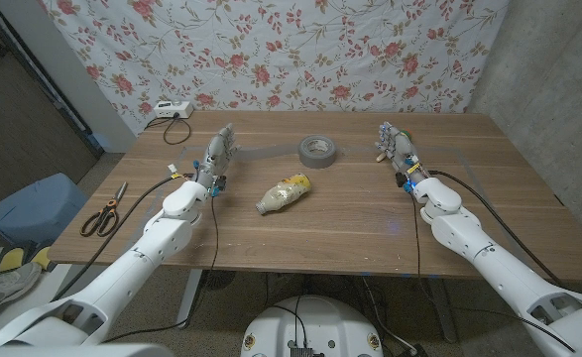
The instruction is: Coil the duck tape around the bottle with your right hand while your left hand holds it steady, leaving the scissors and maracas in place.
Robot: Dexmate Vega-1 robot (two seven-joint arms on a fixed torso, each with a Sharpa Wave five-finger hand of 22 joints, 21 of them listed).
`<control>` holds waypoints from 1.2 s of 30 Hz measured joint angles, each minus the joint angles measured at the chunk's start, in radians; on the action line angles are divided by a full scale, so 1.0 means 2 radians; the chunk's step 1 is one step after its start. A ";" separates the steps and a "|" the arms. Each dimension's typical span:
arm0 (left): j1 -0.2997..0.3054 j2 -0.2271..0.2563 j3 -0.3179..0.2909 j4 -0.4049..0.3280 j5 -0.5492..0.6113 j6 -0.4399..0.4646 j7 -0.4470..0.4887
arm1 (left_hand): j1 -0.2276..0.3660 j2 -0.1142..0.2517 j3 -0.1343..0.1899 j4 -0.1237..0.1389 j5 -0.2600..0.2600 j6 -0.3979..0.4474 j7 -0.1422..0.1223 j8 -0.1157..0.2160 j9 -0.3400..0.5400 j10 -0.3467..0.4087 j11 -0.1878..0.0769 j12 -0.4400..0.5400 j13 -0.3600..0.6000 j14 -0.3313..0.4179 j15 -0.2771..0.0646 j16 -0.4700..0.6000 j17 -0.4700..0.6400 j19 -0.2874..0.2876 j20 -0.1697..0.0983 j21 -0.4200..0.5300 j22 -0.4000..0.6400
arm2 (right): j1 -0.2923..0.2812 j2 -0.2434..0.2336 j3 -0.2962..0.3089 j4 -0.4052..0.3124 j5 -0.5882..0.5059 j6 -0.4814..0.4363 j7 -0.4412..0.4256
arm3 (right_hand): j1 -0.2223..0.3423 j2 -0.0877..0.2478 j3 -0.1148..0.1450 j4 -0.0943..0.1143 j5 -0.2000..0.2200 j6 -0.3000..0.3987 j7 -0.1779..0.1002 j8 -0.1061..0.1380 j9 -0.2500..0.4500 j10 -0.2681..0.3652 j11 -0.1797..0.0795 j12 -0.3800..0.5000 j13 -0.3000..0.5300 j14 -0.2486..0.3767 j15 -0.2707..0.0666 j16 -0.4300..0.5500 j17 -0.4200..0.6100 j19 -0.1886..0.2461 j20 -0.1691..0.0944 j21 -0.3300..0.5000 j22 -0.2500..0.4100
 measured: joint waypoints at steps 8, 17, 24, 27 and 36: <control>0.011 0.022 -0.001 -0.037 0.030 0.016 0.029 | 0.014 -0.026 -0.010 -0.024 -0.001 -0.004 -0.007 0.003 0.000 -0.003 -0.003 0.004 0.000 0.000 0.000 0.000 0.000 -0.003 0.000 0.000 -0.001 | 0.011 0.007 -0.005 0.013 -0.007 0.010 0.004 | 0.001 0.001 0.000 0.000 0.000 0.000 0.000 0.000 0.000 0.000 0.000 0.000 0.000 0.000 0.000 0.000 0.000 0.000 0.000 0.000 0.000; 0.027 0.062 0.005 -0.101 0.082 0.070 0.070 | 0.073 -0.057 -0.012 -0.091 -0.018 -0.002 -0.017 0.015 0.002 0.006 0.000 0.024 0.003 0.020 0.015 0.018 0.002 0.001 0.025 -0.002 0.000 | 0.018 0.010 -0.006 0.026 -0.007 0.019 0.016 | 0.001 0.001 0.000 0.000 0.000 0.000 0.000 0.000 0.000 0.000 0.000 0.000 0.000 0.000 0.000 0.000 0.000 0.000 0.000 0.000 0.000; 0.036 0.092 0.013 -0.151 0.112 0.111 0.083 | 0.090 -0.062 -0.011 -0.110 -0.023 0.017 -0.005 0.018 0.004 0.027 0.006 0.026 0.005 0.048 0.021 0.019 0.005 0.010 0.033 -0.006 0.002 | 0.013 0.007 -0.002 0.026 0.001 0.026 0.026 | 0.001 0.001 0.000 0.000 0.000 0.000 0.000 0.000 0.000 0.000 0.000 0.000 0.000 0.000 0.000 0.000 0.000 0.000 0.000 0.000 0.000; 0.040 0.106 0.017 -0.172 0.112 0.111 0.083 | 0.095 -0.064 -0.011 -0.113 -0.023 0.025 0.000 0.022 0.005 0.031 0.005 0.030 0.007 0.051 0.022 0.019 0.005 0.013 0.036 -0.006 0.002 | 0.013 0.007 -0.002 0.026 0.005 0.031 0.030 | 0.001 0.001 0.000 0.000 0.000 0.000 0.000 0.000 0.000 0.000 0.000 0.000 0.000 0.000 0.000 0.000 0.000 0.002 0.002 0.000 0.000; 0.048 0.141 0.027 -0.241 0.177 0.198 0.096 | 0.124 -0.065 -0.007 -0.130 -0.026 0.051 0.009 0.026 0.005 0.051 0.018 0.033 0.010 0.065 0.021 0.019 0.007 0.022 0.045 -0.009 0.002 | -0.012 -0.006 0.012 0.012 0.015 0.043 0.040 | 0.001 0.001 0.000 0.000 0.000 0.000 0.000 0.002 0.000 0.001 0.001 0.002 0.000 0.003 0.003 0.000 0.000 0.002 0.002 0.000 0.000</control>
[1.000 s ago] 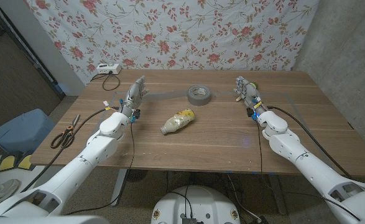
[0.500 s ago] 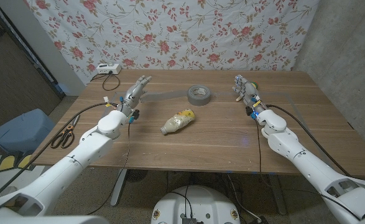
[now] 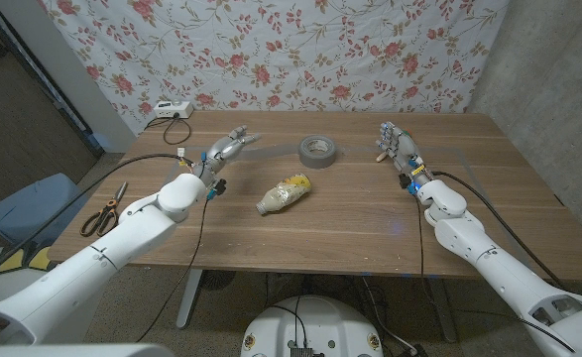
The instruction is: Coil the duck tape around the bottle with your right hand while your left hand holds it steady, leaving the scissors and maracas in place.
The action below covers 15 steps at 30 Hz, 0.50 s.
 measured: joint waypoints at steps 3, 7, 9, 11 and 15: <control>0.003 0.014 0.003 -0.025 0.013 0.019 0.001 | 0.016 0.006 0.006 -0.006 -0.001 0.015 0.007 0.004 0.002 0.010 0.004 0.004 0.002 0.011 0.001 0.004 0.002 0.006 0.006 -0.001 0.000 | -0.004 -0.002 0.002 -0.003 0.004 0.006 0.004 | 0.000 0.000 0.001 -0.001 0.000 0.000 0.000 0.000 0.000 0.001 0.001 0.000 0.000 0.000 0.000 0.000 0.000 0.000 0.000 0.000 0.000; 0.006 0.030 0.005 -0.054 0.035 0.055 0.001 | 0.031 0.012 0.009 -0.009 -0.004 0.028 0.011 0.007 0.002 0.019 0.009 0.007 0.004 0.023 0.002 0.007 0.002 0.015 0.008 -0.001 0.000 | -0.010 -0.004 0.006 -0.005 0.007 0.012 0.009 | 0.000 0.000 0.001 -0.001 0.000 0.000 0.000 0.000 0.000 0.001 0.001 0.000 0.000 0.000 0.000 0.000 0.000 0.000 0.000 0.000 0.000; 0.008 0.038 0.006 -0.068 0.043 0.069 0.001 | 0.034 0.015 0.009 -0.009 -0.004 0.028 0.011 0.007 0.002 0.021 0.010 0.007 0.005 0.024 0.001 0.007 0.002 0.017 0.010 -0.001 0.001 | -0.012 -0.004 0.007 -0.006 0.009 0.015 0.012 | 0.000 0.000 0.001 -0.001 0.000 0.000 0.000 0.000 0.000 0.001 0.001 0.000 0.000 0.000 0.000 0.000 0.000 0.002 0.002 0.000 0.000; 0.008 0.043 0.007 -0.077 0.049 0.080 0.000 | 0.039 0.017 0.010 -0.010 -0.004 0.030 0.013 0.007 0.002 0.022 0.012 0.008 0.005 0.028 0.002 0.007 0.002 0.020 0.009 -0.001 0.002 | -0.014 -0.005 0.008 -0.007 0.010 0.017 0.014 | 0.000 0.000 0.001 -0.001 0.000 0.003 -0.003 0.000 0.000 0.003 0.003 0.000 0.000 0.003 0.003 0.000 0.000 0.002 0.002 0.000 0.000; 0.010 0.059 0.011 -0.103 0.067 0.112 -0.005 | 0.047 0.019 0.011 -0.011 -0.004 0.034 0.015 0.007 0.002 0.029 0.011 0.010 0.005 0.033 0.002 0.007 0.005 0.023 0.011 -0.001 0.002 | -0.017 -0.005 0.009 -0.009 0.012 0.024 0.020 | 0.000 0.000 0.001 -0.001 0.000 0.003 -0.003 0.000 0.000 0.007 0.001 0.000 0.000 0.003 0.003 0.000 0.000 0.002 0.002 0.000 0.000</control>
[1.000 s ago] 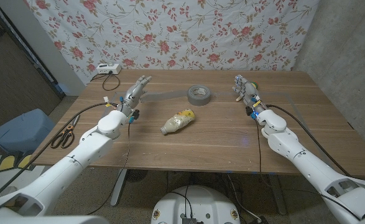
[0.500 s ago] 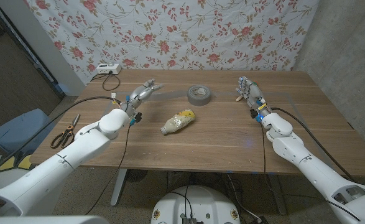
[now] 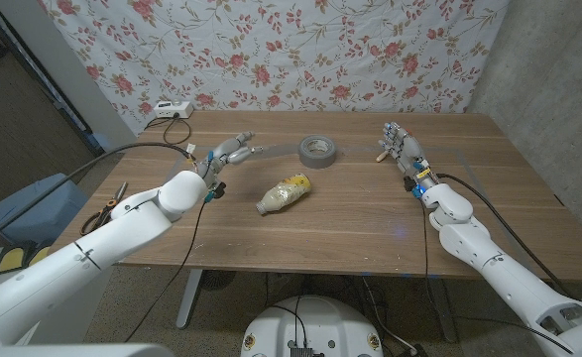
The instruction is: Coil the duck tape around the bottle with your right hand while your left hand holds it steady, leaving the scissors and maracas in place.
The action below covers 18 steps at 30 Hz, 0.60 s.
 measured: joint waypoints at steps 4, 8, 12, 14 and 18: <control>-0.001 0.011 0.006 -0.019 0.017 0.028 -0.008 | 0.007 0.000 0.002 -0.002 -0.004 0.008 0.005 0.000 0.000 0.003 -0.001 0.001 0.002 0.005 -0.002 0.004 0.000 0.005 0.000 0.000 0.000 | -0.002 0.000 0.001 -0.001 0.001 0.006 0.005 | 0.000 0.000 0.000 0.000 0.000 0.003 0.003 0.002 0.000 0.000 0.000 0.000 0.000 0.000 0.000 0.000 0.000 0.000 0.000 0.000 0.000; -0.009 0.023 0.016 -0.040 0.034 0.055 -0.021 | 0.014 -0.003 0.002 -0.002 -0.004 0.018 0.006 0.003 0.000 0.006 0.001 0.001 0.002 0.009 -0.004 0.004 0.000 0.005 0.000 0.000 0.000 | -0.004 0.000 0.003 -0.003 0.003 0.013 0.010 | 0.000 0.000 0.000 0.000 0.000 0.003 0.003 0.002 0.000 0.000 0.000 0.000 0.000 0.000 0.000 0.000 0.000 0.000 0.000 0.000 0.000; -0.017 0.030 0.027 -0.054 0.051 0.079 -0.034 | 0.017 -0.009 -0.001 -0.002 -0.004 0.020 0.005 0.003 0.002 0.009 -0.002 0.001 0.004 0.009 -0.004 0.005 0.002 0.009 -0.003 0.000 0.000 | -0.007 0.000 0.004 -0.005 0.004 0.019 0.013 | 0.000 0.000 0.000 0.000 0.000 0.003 0.003 0.002 0.000 0.002 0.002 0.000 0.000 0.003 0.003 0.000 0.000 0.000 0.000 0.000 0.000; -0.027 0.035 0.037 -0.065 0.061 0.092 -0.044 | 0.015 -0.019 -0.005 -0.001 -0.004 0.020 0.005 0.003 0.002 0.009 -0.002 0.001 0.005 0.009 -0.004 0.005 0.002 0.009 -0.003 0.000 0.000 | -0.009 -0.001 0.005 -0.006 0.006 0.023 0.015 | 0.000 0.000 0.000 0.000 0.000 0.003 0.003 0.002 0.000 0.002 0.002 0.000 0.000 0.003 0.003 0.000 0.000 0.000 0.000 0.000 0.000; -0.041 0.041 0.053 -0.075 0.079 0.113 -0.068 | 0.013 -0.035 -0.014 0.000 -0.004 0.018 0.003 -0.001 0.002 0.009 -0.002 0.001 0.007 0.009 -0.003 0.005 0.002 0.009 -0.003 -0.004 0.000 | -0.013 -0.001 0.007 -0.009 0.008 0.027 0.017 | 0.000 0.000 0.000 0.000 0.000 0.003 0.003 0.002 0.002 0.002 0.002 0.000 0.000 0.003 0.003 0.000 0.000 0.003 0.003 0.000 0.000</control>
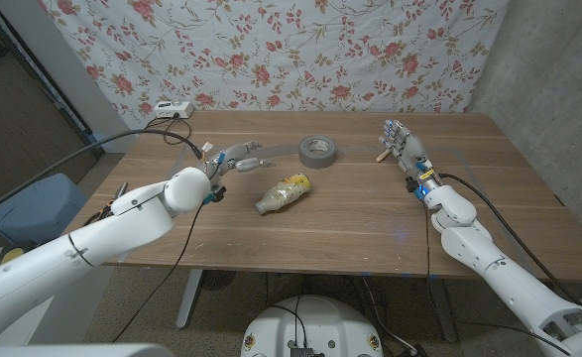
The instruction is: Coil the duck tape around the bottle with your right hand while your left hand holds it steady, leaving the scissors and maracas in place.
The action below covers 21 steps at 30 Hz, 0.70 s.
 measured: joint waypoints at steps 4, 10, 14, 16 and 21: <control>-0.016 0.004 0.015 -0.007 0.017 0.017 -0.030 | -0.001 -0.006 -0.005 0.001 0.000 -0.002 0.002 0.000 0.000 0.000 0.000 0.000 0.000 -0.002 0.002 -0.002 0.002 0.000 0.000 -0.004 0.000 | -0.004 -0.001 0.002 -0.003 0.001 0.003 0.001 | 0.000 0.000 0.000 0.000 0.000 0.000 0.000 0.000 0.000 0.000 0.000 0.000 0.000 0.000 0.000 0.000 0.000 0.000 0.000 0.000 0.000; -0.045 0.007 0.044 -0.015 0.045 0.041 -0.074 | -0.001 -0.019 -0.013 0.000 0.002 -0.002 0.002 -0.001 0.000 -0.002 -0.002 0.000 0.000 -0.002 0.002 -0.002 0.002 0.000 0.000 -0.004 0.000 | -0.010 -0.003 0.006 -0.007 0.003 0.008 0.001 | 0.000 0.000 0.000 0.000 0.000 0.000 0.000 0.000 0.000 0.000 0.000 0.000 0.000 0.000 0.000 0.000 0.000 0.000 0.000 -0.002 0.000; -0.069 0.007 0.071 -0.021 0.076 0.060 -0.107 | 0.000 -0.025 -0.017 0.002 0.006 -0.002 0.002 -0.003 0.000 -0.004 0.000 0.000 0.002 -0.002 0.002 -0.002 0.002 0.000 0.000 -0.004 0.000 | -0.013 -0.004 0.008 -0.008 0.005 0.012 0.001 | 0.000 0.000 0.000 0.000 0.000 0.003 -0.003 0.000 0.000 0.002 0.002 0.000 0.000 0.003 0.003 0.000 0.000 0.000 0.000 -0.002 0.000; -0.081 0.005 0.086 -0.024 0.095 0.069 -0.123 | 0.000 -0.025 -0.019 0.003 0.006 -0.002 0.002 -0.003 0.000 -0.002 -0.002 0.000 0.002 -0.001 0.001 -0.002 0.002 0.000 0.000 -0.004 0.000 | -0.015 -0.004 0.009 -0.009 0.006 0.013 0.001 | 0.000 0.000 0.000 0.000 0.000 0.003 -0.003 0.000 0.000 0.002 0.002 0.000 0.002 0.003 0.003 0.000 0.000 0.000 0.000 -0.002 0.000; -0.104 -0.001 0.116 -0.029 0.126 0.083 -0.149 | 0.002 -0.027 -0.021 0.006 0.006 0.000 0.004 -0.003 0.000 0.003 -0.001 0.000 0.002 0.000 0.000 -0.002 0.002 0.005 0.000 -0.004 0.000 | -0.017 -0.005 0.011 -0.010 0.008 0.017 0.002 | 0.000 0.000 0.000 0.000 0.000 0.003 -0.003 0.000 0.000 0.002 0.002 0.000 0.002 0.003 0.003 0.000 0.000 0.000 0.000 -0.002 0.000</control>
